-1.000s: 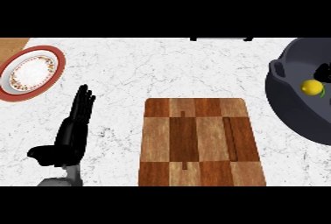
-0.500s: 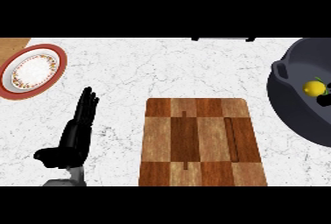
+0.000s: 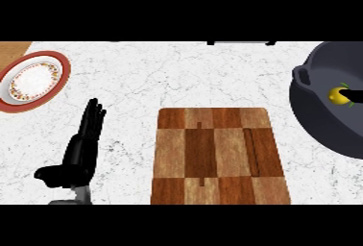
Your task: Pick the lemon from the cutting board and place it in the pot
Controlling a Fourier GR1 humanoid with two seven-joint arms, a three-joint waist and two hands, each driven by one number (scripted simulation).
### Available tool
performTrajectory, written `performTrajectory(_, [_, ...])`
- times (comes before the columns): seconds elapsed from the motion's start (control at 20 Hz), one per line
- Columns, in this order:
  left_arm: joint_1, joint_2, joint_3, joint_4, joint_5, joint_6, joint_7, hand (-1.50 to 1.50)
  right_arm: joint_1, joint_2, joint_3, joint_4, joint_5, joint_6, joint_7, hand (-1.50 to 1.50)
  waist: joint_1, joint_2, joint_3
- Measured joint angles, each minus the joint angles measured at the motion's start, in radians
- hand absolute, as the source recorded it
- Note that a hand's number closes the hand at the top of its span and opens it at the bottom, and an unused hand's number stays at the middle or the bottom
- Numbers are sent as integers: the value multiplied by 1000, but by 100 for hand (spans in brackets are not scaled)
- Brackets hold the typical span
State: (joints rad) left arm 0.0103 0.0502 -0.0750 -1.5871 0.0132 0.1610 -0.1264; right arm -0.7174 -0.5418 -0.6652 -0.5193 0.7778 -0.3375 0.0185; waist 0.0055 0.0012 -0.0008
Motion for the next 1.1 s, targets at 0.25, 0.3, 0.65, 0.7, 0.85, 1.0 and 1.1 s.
performTrajectory(0.25, [3, 5, 6, -12, 3, -2, 10, 0, 29, 1, -138, -33, -181, -12, -139, -150, -3, -1, 0])
performTrajectory(0.3, [9, 7, 7, -14, 2, -3, 8, 0, 35, -10, -158, -29, -210, -7, -160, -150, -1, 0, 0])
performTrajectory(0.65, [-9, 7, 6, -23, -1, -10, 23, 0, 91, -98, -252, 51, -359, 15, -320, -150, 6, 2, -2])
performTrajectory(0.7, [-11, 8, 8, -24, 1, -12, 30, 0, 98, -114, -258, 65, -375, 20, -341, -150, 6, 2, -1])
performTrajectory(0.85, [-10, -5, 2, -20, -12, 1, 22, 0, 129, -158, -281, 95, -426, 54, -404, -150, 6, 3, 1])
performTrajectory(1.0, [-17, -15, 6, 29, -12, -3, -17, 0, 167, -191, -294, 130, -465, 85, -463, -150, 5, 4, 2])
performTrajectory(1.1, [-24, -6, 16, 20, -10, -6, 1, 0, 190, -214, -295, 142, -490, 110, -484, -150, 4, 3, 2])
